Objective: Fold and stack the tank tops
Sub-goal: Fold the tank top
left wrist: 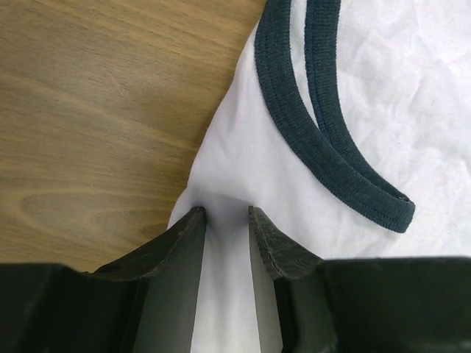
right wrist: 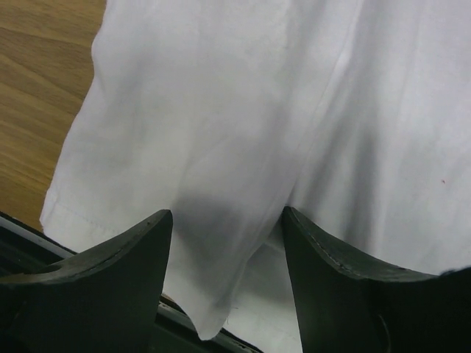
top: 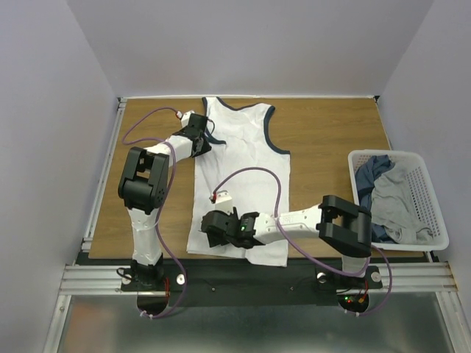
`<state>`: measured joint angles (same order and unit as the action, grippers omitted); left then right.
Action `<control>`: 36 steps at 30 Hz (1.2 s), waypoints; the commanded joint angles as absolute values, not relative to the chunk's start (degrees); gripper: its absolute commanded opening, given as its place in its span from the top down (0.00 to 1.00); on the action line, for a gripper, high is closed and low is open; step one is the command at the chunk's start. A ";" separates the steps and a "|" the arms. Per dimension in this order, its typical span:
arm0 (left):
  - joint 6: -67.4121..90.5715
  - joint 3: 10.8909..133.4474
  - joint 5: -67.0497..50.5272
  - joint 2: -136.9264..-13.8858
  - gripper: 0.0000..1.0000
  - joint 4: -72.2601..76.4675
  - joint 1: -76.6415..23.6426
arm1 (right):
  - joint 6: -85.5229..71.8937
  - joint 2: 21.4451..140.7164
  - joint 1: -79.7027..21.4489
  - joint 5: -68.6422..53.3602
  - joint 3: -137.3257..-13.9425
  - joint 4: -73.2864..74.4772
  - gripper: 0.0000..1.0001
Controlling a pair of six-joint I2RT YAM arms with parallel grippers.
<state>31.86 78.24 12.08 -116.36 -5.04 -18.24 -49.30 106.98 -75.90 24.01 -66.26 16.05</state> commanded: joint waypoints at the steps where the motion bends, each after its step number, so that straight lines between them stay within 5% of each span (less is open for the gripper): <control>1: 33.40 76.73 9.49 -114.79 0.59 -6.68 -18.02 | -49.40 105.21 -76.29 22.41 -65.65 20.21 0.30; 7: 28.31 81.12 10.02 -110.23 0.53 -8.08 -17.93 | -44.66 97.05 -72.96 24.96 -67.32 20.30 0.13; 13: 25.84 83.32 8.00 -102.76 0.51 -9.93 -18.98 | -39.12 85.00 -48.99 21.27 -61.79 20.30 0.14; 17: 26.80 78.16 7.12 -97.06 0.51 -8.62 -23.89 | -33.50 86.73 -31.34 16.97 -63.80 19.78 0.22; 23: 31.19 66.30 6.95 -87.99 0.52 -4.76 -36.97 | -27.34 96.14 -19.36 9.77 -67.40 13.82 0.34; 36: 39.81 57.92 6.15 -85.51 0.53 -1.06 -58.00 | -23.47 110.30 -17.14 7.73 -75.49 9.58 0.43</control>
